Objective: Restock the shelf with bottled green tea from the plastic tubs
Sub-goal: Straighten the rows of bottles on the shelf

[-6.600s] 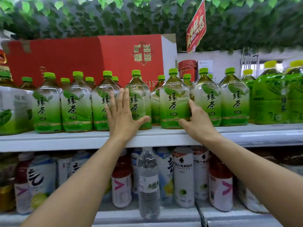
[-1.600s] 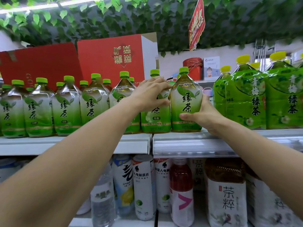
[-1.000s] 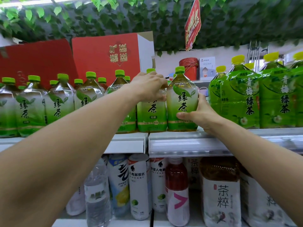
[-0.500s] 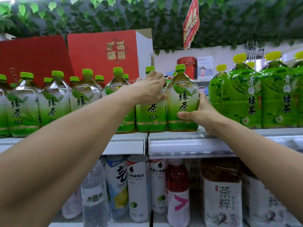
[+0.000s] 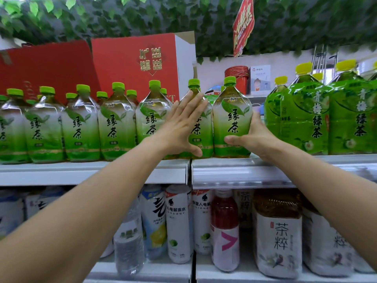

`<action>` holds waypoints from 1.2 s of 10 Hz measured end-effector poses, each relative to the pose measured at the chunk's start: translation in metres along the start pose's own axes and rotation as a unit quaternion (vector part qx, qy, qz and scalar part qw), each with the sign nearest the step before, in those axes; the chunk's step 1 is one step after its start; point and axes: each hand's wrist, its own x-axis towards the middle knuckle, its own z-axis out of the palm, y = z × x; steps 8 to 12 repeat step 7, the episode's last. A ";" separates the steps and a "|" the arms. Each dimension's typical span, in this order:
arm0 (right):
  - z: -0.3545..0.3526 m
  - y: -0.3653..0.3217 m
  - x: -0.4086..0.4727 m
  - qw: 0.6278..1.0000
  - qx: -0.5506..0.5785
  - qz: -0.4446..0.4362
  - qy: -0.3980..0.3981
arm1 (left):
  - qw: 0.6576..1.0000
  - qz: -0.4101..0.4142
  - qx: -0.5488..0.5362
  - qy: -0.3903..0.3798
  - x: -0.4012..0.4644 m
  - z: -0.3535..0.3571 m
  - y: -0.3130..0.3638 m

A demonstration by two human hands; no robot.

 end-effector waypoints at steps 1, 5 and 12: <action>0.000 -0.001 0.000 1.000 -0.013 0.008 0.001 | 1.000 -0.015 0.012 -0.008 0.002 -0.002 0.004; 0.020 -0.052 -0.075 0.948 -0.305 0.089 0.005 | 0.976 -0.133 -0.118 -0.122 -0.081 -0.028 0.019; 0.066 -0.058 -0.155 0.923 -0.381 -0.036 0.039 | 0.982 -0.114 -0.152 -0.006 -0.160 -0.022 0.021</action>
